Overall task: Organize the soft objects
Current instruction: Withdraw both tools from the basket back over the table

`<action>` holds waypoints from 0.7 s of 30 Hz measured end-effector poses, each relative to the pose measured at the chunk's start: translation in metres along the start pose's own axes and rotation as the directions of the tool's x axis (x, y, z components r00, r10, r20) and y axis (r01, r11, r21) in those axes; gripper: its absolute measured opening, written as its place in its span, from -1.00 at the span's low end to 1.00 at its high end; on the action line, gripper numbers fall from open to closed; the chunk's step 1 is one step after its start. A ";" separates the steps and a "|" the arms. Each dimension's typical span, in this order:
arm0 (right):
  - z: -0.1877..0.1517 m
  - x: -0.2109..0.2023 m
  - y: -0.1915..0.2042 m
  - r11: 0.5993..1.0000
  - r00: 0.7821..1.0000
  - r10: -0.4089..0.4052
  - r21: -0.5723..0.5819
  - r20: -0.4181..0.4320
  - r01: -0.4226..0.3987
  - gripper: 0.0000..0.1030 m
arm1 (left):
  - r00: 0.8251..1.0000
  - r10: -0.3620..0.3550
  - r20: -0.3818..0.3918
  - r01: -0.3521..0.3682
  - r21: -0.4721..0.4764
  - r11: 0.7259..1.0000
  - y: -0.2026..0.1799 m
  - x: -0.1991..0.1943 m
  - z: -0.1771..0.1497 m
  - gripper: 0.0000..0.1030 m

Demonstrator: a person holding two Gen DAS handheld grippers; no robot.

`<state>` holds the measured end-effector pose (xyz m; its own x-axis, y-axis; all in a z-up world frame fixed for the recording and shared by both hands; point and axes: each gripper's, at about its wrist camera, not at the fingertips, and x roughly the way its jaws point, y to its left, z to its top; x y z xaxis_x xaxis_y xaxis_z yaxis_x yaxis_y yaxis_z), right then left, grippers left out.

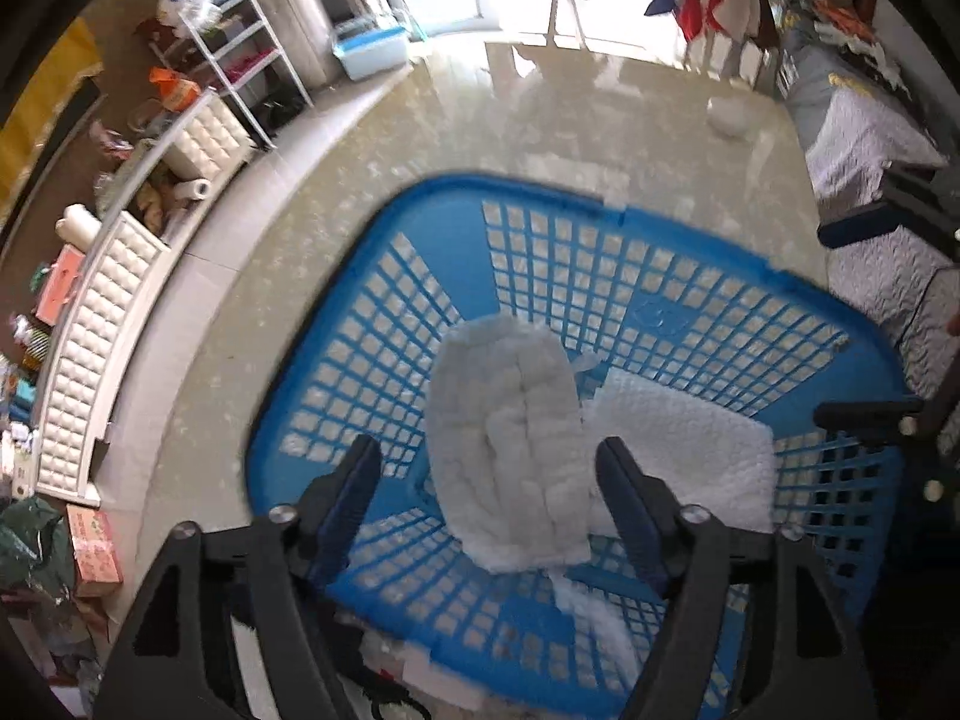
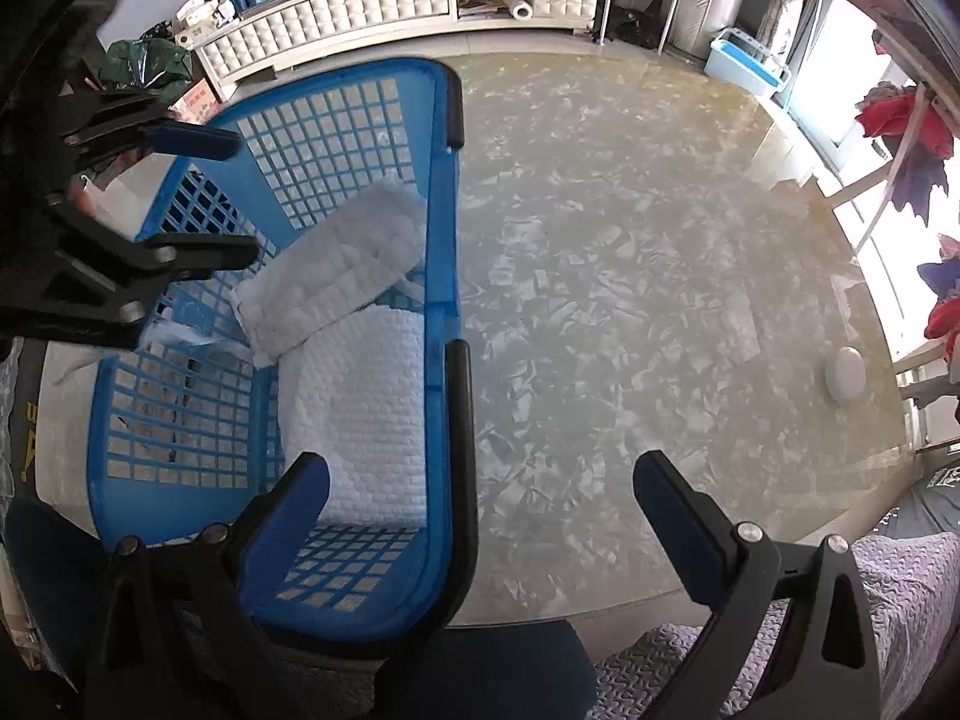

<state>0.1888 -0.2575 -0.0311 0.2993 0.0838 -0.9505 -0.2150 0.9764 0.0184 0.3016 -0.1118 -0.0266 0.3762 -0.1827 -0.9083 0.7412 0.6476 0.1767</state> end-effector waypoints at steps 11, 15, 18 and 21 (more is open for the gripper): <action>-0.013 -0.042 0.027 1.000 0.997 -0.002 -0.023 0.075 0.004 0.97 | 0.995 0.066 0.076 -0.047 -0.229 0.972 0.001 -0.076 -0.040 0.56; -0.018 -0.053 0.045 0.999 0.996 -0.003 -0.038 0.095 0.006 0.97 | 0.993 0.084 0.086 -0.055 -0.294 0.954 -0.004 -0.091 -0.064 0.56; -0.021 -0.055 0.055 0.999 0.995 -0.001 -0.045 0.096 0.005 0.97 | 0.992 0.092 0.081 -0.062 -0.316 0.947 -0.011 -0.101 -0.083 0.56; -0.025 -0.057 0.065 0.999 0.995 0.013 -0.054 0.101 -0.008 0.97 | 0.991 0.106 0.075 -0.076 -0.329 0.941 -0.017 -0.109 -0.101 0.56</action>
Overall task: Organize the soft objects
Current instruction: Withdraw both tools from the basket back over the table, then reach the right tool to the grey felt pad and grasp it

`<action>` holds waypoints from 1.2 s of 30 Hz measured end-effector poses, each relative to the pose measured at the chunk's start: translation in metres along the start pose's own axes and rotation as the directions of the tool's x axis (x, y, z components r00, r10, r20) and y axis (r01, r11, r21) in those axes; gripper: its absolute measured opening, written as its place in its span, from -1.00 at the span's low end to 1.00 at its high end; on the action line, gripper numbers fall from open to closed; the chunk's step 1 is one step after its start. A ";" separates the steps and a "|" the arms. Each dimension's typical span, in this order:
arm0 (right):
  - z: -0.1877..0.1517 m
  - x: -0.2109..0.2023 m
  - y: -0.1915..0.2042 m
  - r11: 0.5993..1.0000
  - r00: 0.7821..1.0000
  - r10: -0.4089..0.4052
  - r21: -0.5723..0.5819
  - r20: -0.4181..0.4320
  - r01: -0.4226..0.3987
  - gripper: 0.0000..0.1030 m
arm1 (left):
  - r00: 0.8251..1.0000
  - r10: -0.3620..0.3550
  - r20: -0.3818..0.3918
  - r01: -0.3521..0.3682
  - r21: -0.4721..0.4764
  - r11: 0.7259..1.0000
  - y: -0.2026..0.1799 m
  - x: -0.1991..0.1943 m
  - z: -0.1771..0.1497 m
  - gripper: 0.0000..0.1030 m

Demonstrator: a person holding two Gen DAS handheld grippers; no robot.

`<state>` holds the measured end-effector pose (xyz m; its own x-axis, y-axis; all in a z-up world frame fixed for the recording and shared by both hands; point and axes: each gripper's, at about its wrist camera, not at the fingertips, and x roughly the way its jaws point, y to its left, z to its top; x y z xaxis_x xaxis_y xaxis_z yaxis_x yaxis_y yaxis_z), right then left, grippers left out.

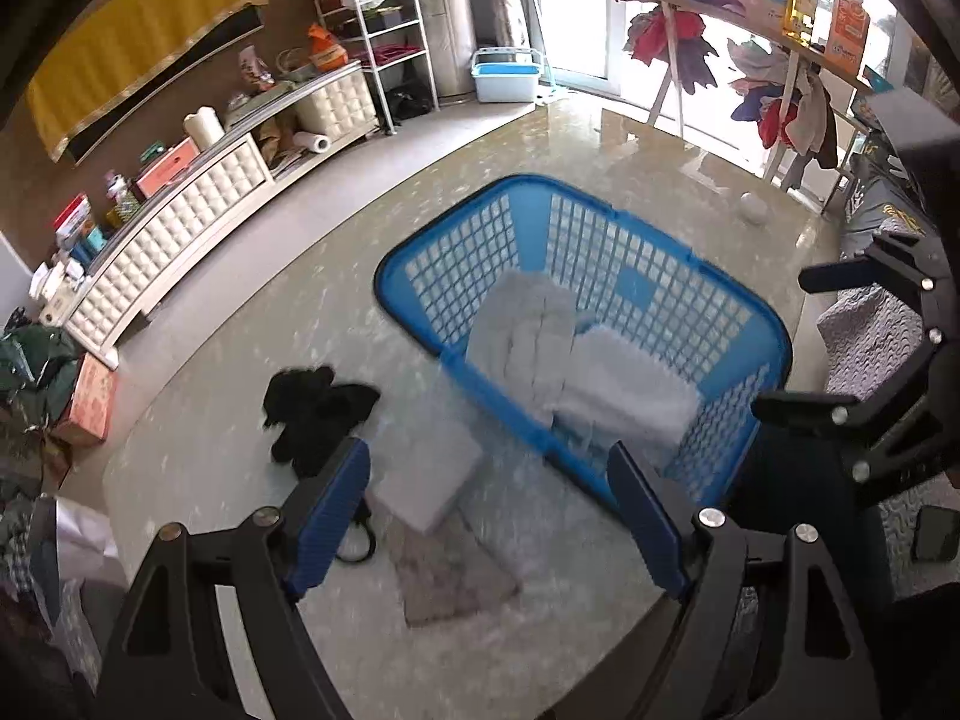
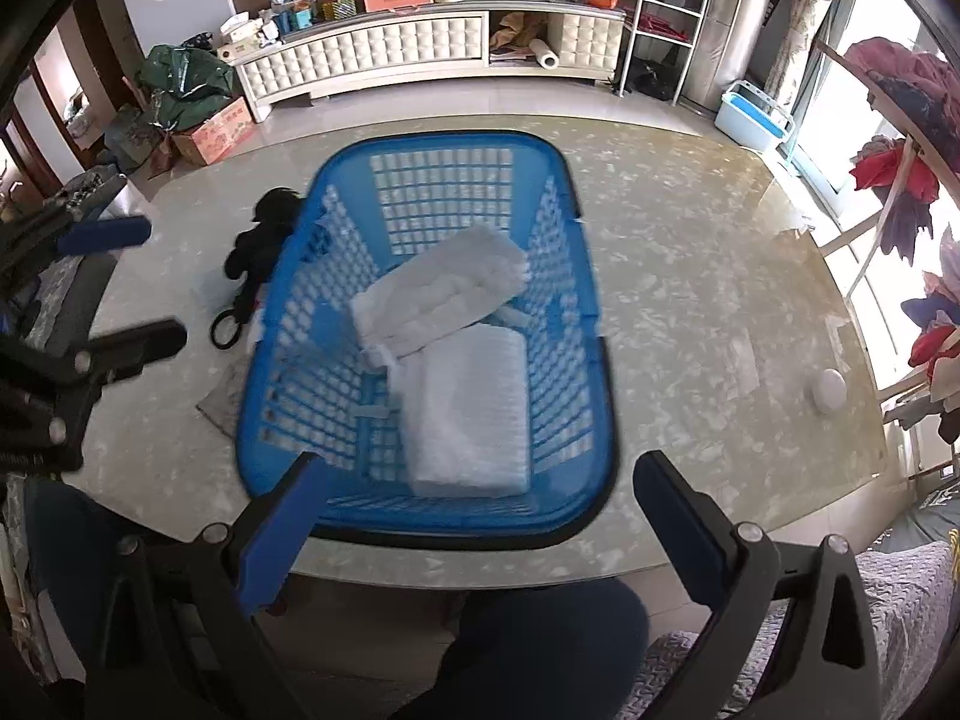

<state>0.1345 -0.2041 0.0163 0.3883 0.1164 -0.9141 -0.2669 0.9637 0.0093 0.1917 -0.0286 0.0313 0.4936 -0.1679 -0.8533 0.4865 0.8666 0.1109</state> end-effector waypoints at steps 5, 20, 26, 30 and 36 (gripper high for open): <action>-0.002 -0.005 0.022 0.999 1.000 0.026 -0.018 0.014 -0.026 0.97 | 1.000 0.008 -0.016 -0.009 -0.023 1.000 0.005 -0.011 -0.029 0.56; 0.009 0.012 0.099 0.990 0.998 0.069 -0.125 -0.003 -0.069 0.97 | 0.999 0.028 -0.017 -0.030 -0.146 0.989 0.048 -0.035 -0.094 0.56; 0.015 0.031 0.129 0.982 0.995 0.094 -0.165 -0.031 -0.098 0.97 | 0.999 0.030 -0.033 -0.036 -0.207 0.978 0.070 -0.032 -0.119 0.56; 0.018 0.045 0.146 0.977 0.994 0.097 -0.187 -0.052 -0.105 0.97 | 0.998 0.032 -0.049 -0.043 -0.240 0.970 0.085 -0.027 -0.137 0.56; 0.020 0.063 0.174 0.968 0.992 0.099 -0.223 -0.083 -0.116 0.97 | 0.998 0.024 -0.066 -0.042 -0.278 0.960 0.102 -0.018 -0.156 0.56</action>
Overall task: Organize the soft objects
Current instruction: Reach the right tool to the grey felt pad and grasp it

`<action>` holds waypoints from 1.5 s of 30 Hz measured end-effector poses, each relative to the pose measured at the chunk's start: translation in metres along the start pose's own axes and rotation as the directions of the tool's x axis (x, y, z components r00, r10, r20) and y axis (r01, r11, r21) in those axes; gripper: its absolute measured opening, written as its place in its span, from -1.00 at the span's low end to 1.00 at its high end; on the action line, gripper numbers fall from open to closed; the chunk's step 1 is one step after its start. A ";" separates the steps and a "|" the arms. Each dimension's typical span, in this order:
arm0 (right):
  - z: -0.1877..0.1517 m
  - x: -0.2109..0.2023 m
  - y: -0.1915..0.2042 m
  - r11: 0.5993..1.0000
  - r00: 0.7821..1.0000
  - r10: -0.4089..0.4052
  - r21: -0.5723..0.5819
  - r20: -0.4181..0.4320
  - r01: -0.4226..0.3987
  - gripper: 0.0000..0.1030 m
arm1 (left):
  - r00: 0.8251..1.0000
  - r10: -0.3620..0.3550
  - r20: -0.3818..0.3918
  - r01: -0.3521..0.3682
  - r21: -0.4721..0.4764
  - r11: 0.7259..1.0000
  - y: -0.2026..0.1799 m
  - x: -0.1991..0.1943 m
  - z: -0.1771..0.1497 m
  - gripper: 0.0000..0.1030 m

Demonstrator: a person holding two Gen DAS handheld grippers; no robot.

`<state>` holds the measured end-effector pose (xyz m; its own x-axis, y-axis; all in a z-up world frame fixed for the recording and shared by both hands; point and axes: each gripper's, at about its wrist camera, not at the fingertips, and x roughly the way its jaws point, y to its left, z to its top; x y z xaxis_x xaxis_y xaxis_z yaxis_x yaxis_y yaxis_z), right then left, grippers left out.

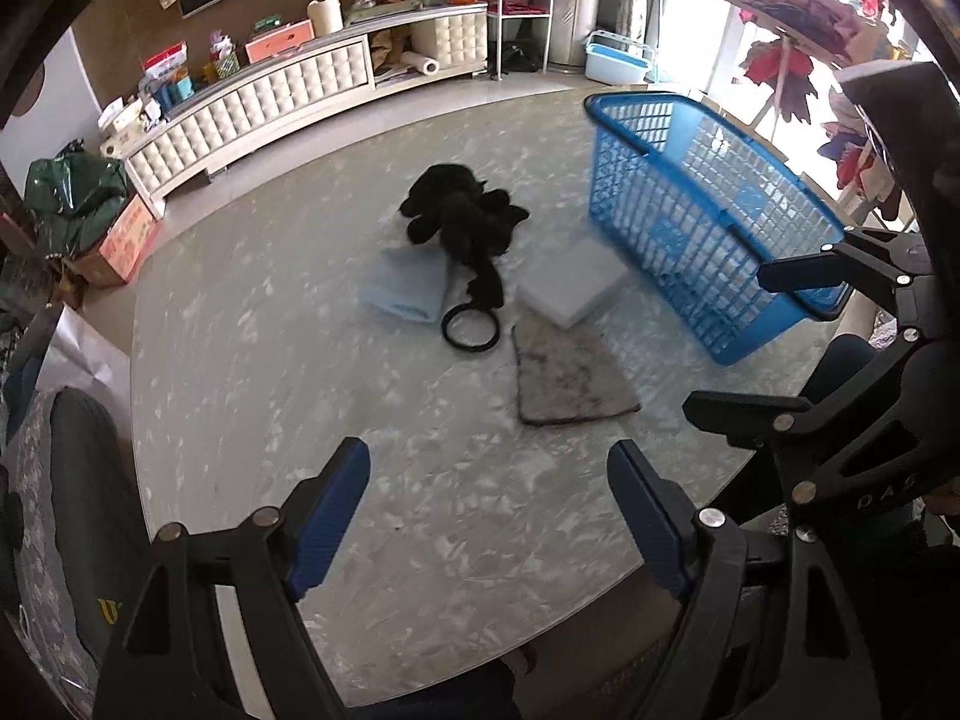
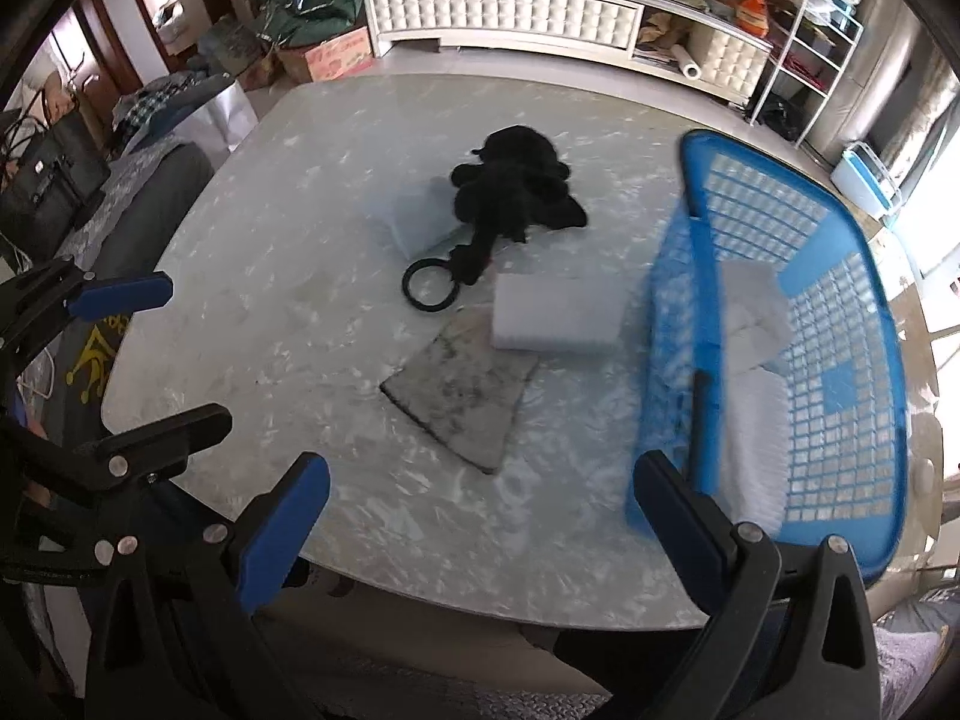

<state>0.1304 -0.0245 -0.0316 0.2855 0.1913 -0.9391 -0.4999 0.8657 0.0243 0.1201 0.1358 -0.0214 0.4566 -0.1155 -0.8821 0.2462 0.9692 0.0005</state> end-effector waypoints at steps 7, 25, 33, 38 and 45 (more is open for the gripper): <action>0.010 0.024 0.016 1.000 0.999 0.009 -0.018 -0.033 -0.009 0.97 | 1.000 -0.006 -0.031 0.005 -0.040 0.999 0.024 0.017 -0.008 0.56; 0.021 0.111 0.021 1.000 0.990 0.007 0.016 -0.143 -0.004 0.97 | 0.997 0.023 -0.076 -0.030 -0.102 0.994 0.057 0.091 -0.021 0.56; 0.023 0.139 0.023 0.999 0.986 0.018 0.035 -0.164 -0.012 0.81 | 0.996 0.020 -0.082 -0.028 -0.097 0.995 0.064 0.107 -0.016 0.56; 0.023 0.149 0.028 1.000 0.987 -0.019 0.008 -0.160 0.021 0.75 | 0.996 0.007 -0.094 -0.018 -0.115 0.993 0.068 0.115 -0.018 0.56; 0.020 0.149 0.033 1.000 0.989 -0.022 0.007 -0.147 0.023 0.54 | 0.996 0.003 -0.095 -0.013 -0.108 0.994 0.066 0.117 -0.019 0.56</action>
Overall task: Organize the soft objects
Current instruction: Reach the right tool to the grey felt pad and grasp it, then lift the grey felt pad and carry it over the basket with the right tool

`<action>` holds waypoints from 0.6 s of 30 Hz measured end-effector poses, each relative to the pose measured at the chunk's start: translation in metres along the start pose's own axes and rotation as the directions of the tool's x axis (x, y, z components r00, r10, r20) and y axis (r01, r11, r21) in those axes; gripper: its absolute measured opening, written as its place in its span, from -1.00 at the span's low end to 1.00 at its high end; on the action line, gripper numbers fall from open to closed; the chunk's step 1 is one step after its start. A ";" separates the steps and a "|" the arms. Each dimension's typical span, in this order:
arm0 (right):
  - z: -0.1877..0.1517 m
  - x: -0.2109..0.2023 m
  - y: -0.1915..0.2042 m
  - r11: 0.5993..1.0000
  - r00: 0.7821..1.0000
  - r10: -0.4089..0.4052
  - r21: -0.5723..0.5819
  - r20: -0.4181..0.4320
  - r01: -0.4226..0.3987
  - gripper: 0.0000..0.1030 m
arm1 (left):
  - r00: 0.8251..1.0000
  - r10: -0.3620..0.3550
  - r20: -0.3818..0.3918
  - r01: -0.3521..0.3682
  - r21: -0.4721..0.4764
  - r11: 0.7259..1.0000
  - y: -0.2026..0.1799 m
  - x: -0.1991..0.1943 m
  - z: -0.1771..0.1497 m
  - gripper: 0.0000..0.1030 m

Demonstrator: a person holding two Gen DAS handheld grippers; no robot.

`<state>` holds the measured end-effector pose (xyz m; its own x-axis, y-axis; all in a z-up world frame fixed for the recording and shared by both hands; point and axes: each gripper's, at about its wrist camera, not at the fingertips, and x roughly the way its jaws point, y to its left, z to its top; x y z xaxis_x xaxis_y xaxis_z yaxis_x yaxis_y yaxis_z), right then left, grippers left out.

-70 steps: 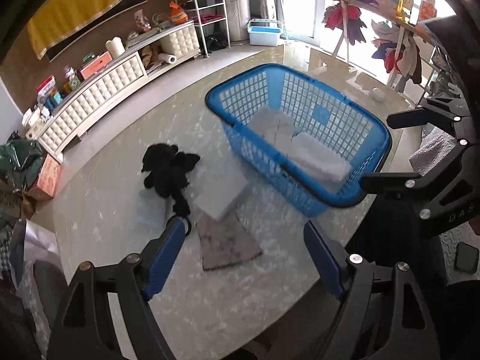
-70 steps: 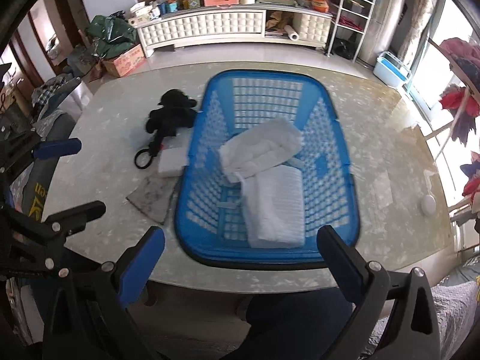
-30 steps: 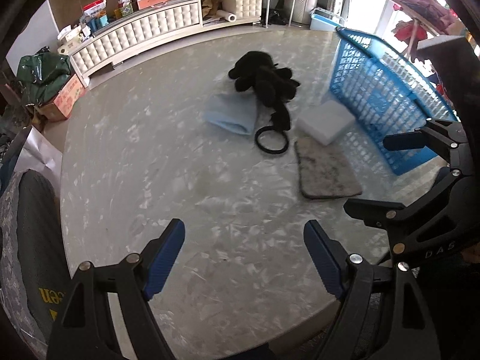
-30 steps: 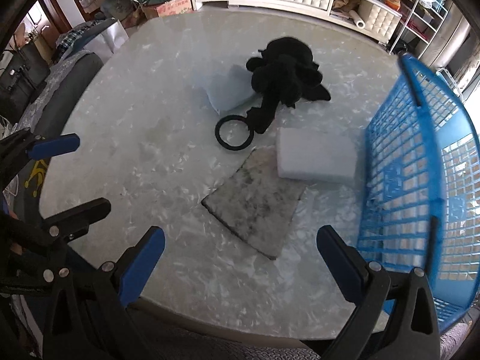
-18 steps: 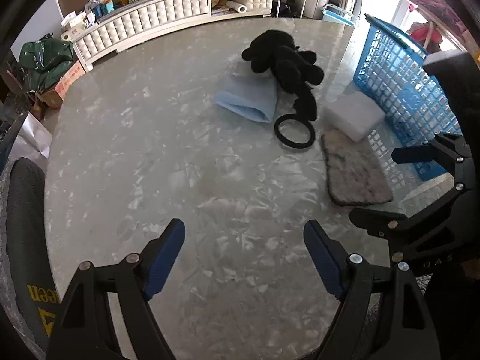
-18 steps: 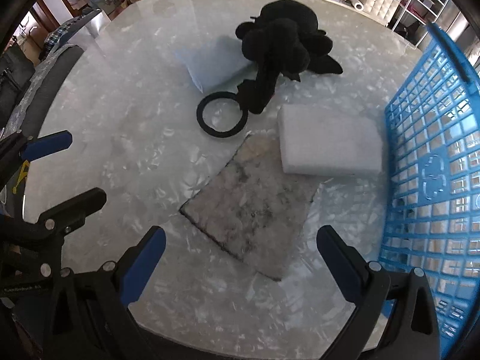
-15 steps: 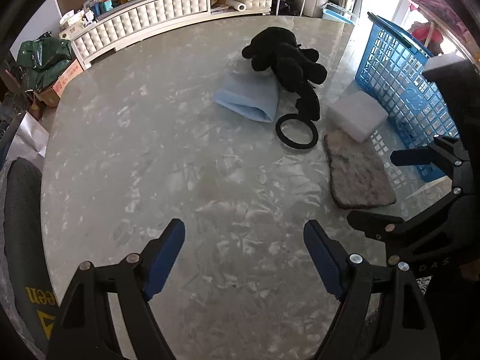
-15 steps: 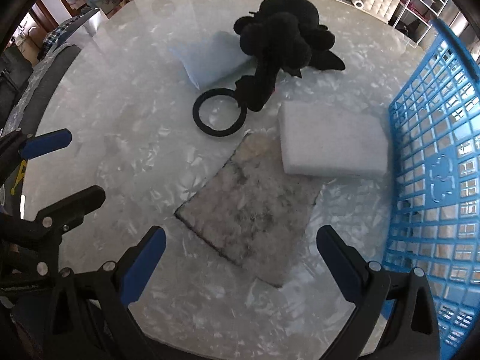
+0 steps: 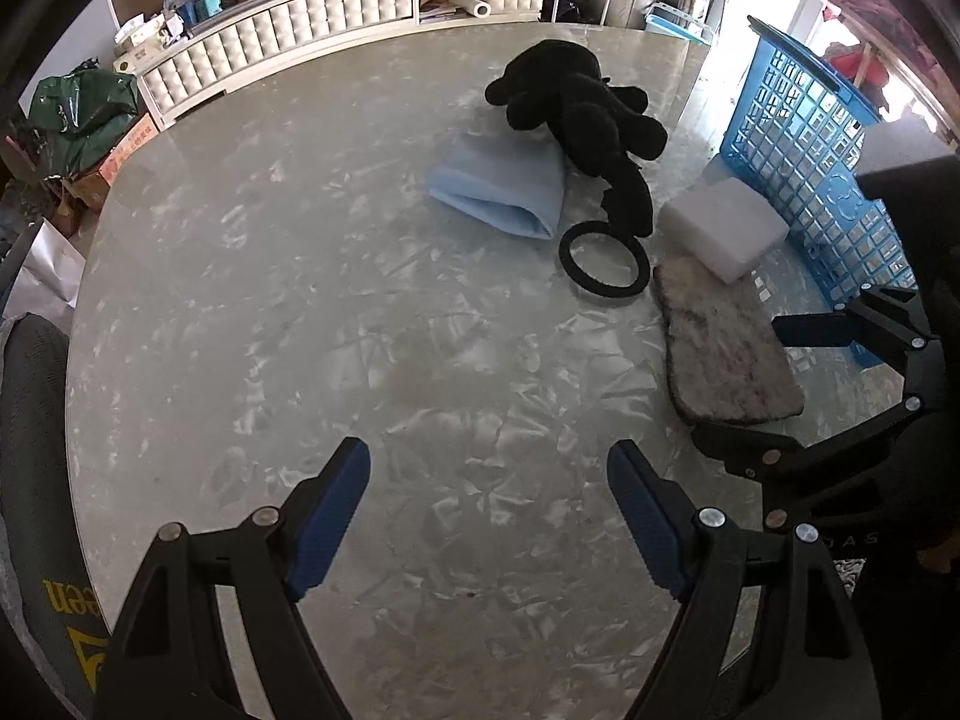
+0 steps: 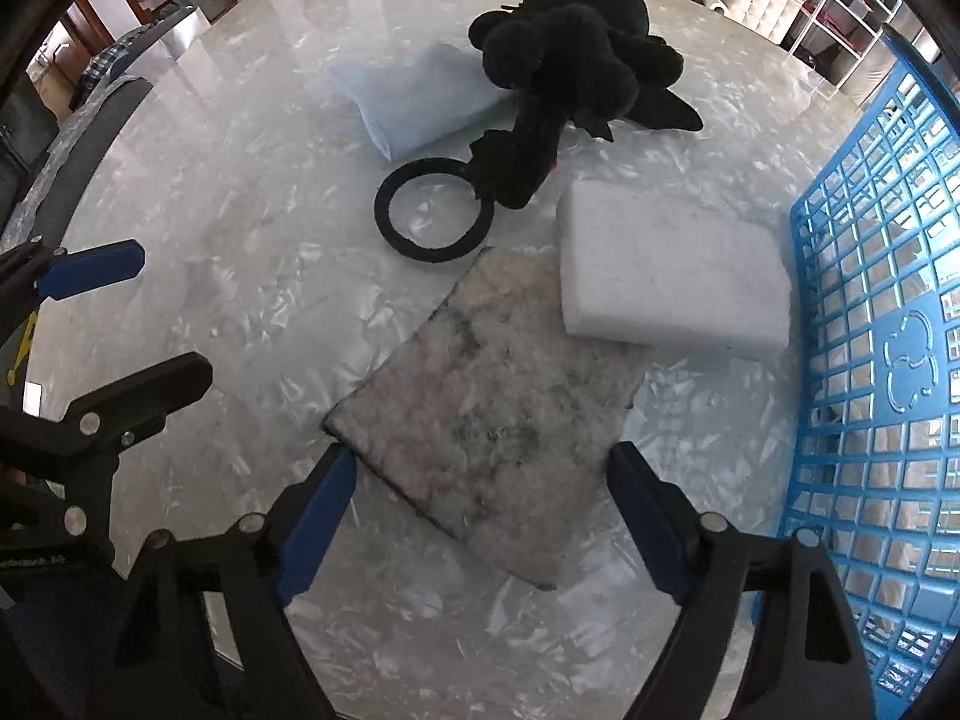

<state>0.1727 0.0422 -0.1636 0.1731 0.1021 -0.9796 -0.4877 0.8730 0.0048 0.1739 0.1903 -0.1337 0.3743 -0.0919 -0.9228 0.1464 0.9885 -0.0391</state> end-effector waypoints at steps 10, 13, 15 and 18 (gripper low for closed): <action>-0.017 -0.012 -0.009 1.000 1.000 0.007 0.008 0.022 -0.007 -0.20 | 1.000 -0.007 0.015 0.007 0.014 1.000 -0.005 -0.004 -0.001 0.56; -0.019 -0.013 -0.011 1.000 1.000 0.010 0.015 0.026 -0.010 -0.59 | 1.000 -0.009 0.020 0.009 0.019 1.000 -0.006 -0.005 -0.001 0.56; -0.019 -0.017 -0.011 0.999 1.000 0.021 0.027 0.021 -0.021 -0.71 | 1.000 -0.012 0.026 0.012 0.021 1.000 -0.007 -0.008 0.000 0.56; -0.024 -0.020 -0.016 0.998 0.999 0.049 0.036 0.016 -0.050 -0.78 | 0.999 -0.010 0.033 0.009 0.024 1.000 -0.009 -0.012 -0.001 0.56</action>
<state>0.1566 0.0148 -0.1490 0.1628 0.1525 -0.9748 -0.4647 0.8834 0.0606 0.1673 0.1831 -0.1222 0.4031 -0.1057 -0.9090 0.1722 0.9843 -0.0381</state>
